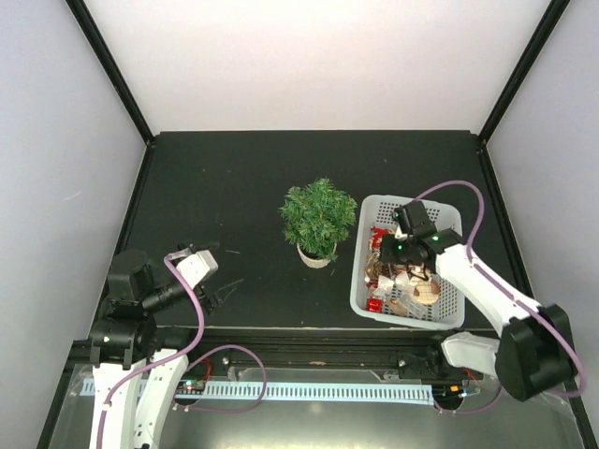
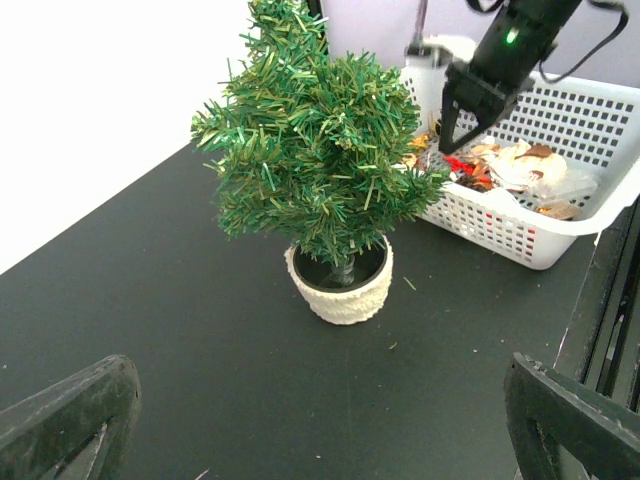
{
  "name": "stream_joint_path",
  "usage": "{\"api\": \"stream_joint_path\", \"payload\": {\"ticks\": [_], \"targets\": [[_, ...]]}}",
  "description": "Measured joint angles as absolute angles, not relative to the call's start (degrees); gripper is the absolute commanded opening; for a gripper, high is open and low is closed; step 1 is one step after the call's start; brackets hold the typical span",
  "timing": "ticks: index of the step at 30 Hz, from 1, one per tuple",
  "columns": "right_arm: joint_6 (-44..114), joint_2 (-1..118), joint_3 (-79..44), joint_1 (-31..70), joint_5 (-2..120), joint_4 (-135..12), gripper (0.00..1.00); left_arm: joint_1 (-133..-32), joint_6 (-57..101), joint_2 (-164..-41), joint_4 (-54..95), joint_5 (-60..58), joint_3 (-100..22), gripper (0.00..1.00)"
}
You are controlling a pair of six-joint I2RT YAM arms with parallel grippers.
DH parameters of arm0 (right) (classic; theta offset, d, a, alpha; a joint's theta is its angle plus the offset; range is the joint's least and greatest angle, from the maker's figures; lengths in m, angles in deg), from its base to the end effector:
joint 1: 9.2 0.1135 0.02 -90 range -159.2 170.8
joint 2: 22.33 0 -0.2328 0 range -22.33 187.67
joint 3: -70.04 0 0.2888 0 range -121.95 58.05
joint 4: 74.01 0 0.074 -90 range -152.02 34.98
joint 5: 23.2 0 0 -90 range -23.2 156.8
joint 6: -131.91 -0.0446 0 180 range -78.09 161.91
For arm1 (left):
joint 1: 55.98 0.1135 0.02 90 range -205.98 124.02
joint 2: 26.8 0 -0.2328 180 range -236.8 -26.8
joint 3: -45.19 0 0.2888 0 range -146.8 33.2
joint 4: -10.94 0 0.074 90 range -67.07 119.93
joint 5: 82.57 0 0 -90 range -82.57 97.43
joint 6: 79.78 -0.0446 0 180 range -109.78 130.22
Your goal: Decorate the small christmas tree
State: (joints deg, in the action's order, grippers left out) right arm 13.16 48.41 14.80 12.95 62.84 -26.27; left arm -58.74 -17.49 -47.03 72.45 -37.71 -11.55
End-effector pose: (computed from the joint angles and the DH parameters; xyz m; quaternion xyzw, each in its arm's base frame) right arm 0.2534 0.1065 0.1503 0.0480 0.9711 0.1297 0.1944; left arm 0.1276 -0.0378 0.3213 0.4036 0.6972 -0.2089 0.5544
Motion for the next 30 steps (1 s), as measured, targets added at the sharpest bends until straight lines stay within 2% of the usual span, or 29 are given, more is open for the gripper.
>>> {"api": "stream_joint_path", "payload": {"ticks": [11, 23, 30], "targets": [[10.95, 31.97, 1.12, 12.95, 62.97, -15.69, 0.01, -58.74, -19.50, -49.54, 74.39, -40.14, -14.50, 0.99], [11.65, 26.55, -17.37, 12.95, 60.19, -4.45, 0.01, -58.74, -19.37, -60.86, 76.45, -47.13, -33.87, 0.99], [12.64, 25.28, -25.74, 12.95, 54.64, -2.14, 0.01, -59.51, -14.60, -64.62, 75.75, -50.26, -37.93, 0.99]]}}
